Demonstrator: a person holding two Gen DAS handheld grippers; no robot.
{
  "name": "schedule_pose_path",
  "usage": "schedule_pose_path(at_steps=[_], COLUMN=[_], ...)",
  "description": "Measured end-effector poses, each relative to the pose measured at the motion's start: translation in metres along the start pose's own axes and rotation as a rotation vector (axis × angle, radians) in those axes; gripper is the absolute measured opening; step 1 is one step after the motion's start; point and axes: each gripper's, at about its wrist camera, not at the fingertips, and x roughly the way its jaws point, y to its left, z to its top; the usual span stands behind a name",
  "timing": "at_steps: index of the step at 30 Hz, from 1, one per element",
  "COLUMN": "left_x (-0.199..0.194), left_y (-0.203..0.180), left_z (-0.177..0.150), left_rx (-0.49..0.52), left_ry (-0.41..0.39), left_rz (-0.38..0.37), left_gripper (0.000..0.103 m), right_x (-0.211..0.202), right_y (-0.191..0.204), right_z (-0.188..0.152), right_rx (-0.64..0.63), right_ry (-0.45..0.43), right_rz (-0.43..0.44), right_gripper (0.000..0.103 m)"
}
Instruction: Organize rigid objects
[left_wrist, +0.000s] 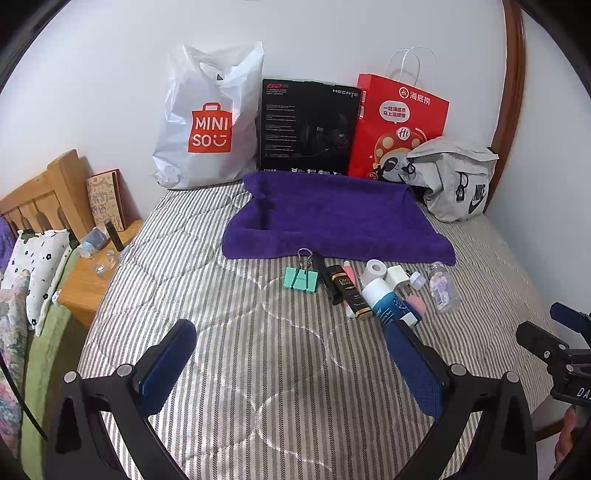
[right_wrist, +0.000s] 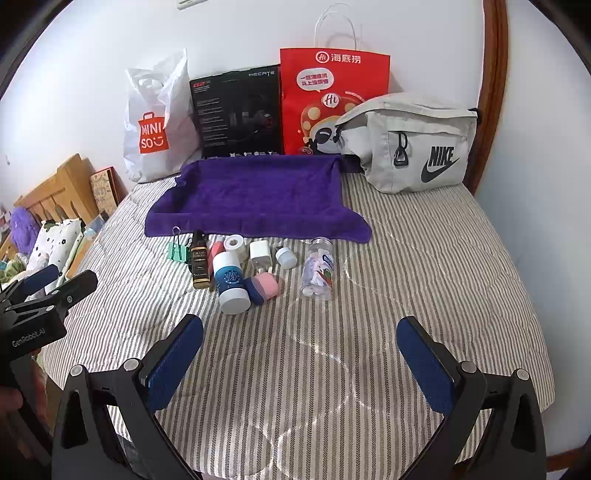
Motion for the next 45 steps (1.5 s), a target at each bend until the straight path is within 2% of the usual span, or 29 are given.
schedule_pose_path(at_steps=[45], left_x=[0.0033], left_y=[-0.0011], left_z=[-0.0027], left_rx=[0.006], left_ry=[0.010], left_rz=[0.002], left_gripper=[0.103], right_x=[-0.0011], right_y=[-0.0025], right_z=[-0.0014], right_rx=[-0.004], right_ry=[0.010], right_rz=[-0.004], right_gripper=[0.103])
